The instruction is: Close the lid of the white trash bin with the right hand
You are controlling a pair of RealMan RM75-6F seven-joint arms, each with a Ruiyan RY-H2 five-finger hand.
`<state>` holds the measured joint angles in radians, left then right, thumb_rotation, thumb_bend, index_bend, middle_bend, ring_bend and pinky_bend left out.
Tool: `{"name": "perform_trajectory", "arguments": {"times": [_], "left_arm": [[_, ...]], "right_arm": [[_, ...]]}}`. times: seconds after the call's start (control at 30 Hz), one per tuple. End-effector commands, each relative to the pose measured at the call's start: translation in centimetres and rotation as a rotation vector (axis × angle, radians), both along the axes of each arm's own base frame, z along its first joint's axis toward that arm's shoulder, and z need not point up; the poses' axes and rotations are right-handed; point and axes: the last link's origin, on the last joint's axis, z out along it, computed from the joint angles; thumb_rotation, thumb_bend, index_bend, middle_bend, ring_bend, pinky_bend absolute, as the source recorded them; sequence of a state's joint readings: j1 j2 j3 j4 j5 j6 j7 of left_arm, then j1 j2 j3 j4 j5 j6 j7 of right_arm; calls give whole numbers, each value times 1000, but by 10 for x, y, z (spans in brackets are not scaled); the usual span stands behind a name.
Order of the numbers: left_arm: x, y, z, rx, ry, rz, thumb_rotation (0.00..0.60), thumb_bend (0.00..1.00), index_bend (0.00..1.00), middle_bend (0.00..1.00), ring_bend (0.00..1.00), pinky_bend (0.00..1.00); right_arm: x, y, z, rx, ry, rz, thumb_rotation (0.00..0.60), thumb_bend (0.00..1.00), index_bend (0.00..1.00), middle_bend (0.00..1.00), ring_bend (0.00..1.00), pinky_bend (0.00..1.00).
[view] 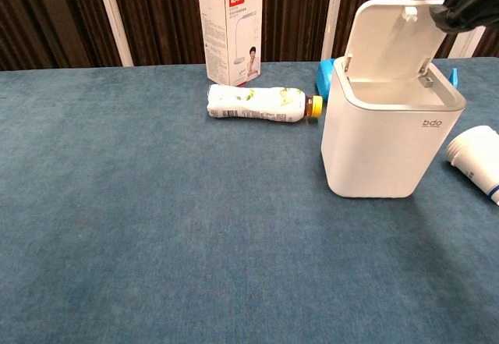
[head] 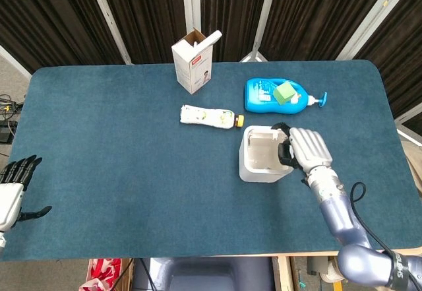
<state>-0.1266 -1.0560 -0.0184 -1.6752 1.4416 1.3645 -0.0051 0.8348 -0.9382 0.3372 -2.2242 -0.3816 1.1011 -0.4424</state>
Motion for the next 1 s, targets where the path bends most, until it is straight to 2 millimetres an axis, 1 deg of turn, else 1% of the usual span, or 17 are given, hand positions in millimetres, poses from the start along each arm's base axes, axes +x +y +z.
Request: {"name": "perform_trajectory", "arguments": {"times": [0.03, 0.3, 0.4, 0.63, 1.0], "left_arm": [[1, 0, 0, 0, 1, -3, 600, 0, 0, 0, 0, 0], [2, -1, 0, 0, 3, -10, 600, 0, 0, 0, 0, 0], [3, -2, -1, -4, 7, -15, 600, 0, 0, 0, 0, 0], [4, -3, -2, -2, 10, -27, 600, 0, 0, 0, 0, 0], [4, -4, -1, -3, 11, -29, 600, 0, 0, 0, 0, 0]], "right_arm": [[-2, 14, 0, 22, 3, 11, 600, 707, 289, 816, 881, 863], [-5, 30, -5, 52, -8, 21, 600, 709, 289, 816, 881, 863], [-10, 38, -10, 73, -12, 13, 600, 710, 290, 816, 881, 863], [-20, 45, -18, 85, -15, 9, 600, 710, 290, 816, 881, 863], [-28, 53, -31, 109, -15, 11, 600, 710, 289, 816, 881, 863]]}}
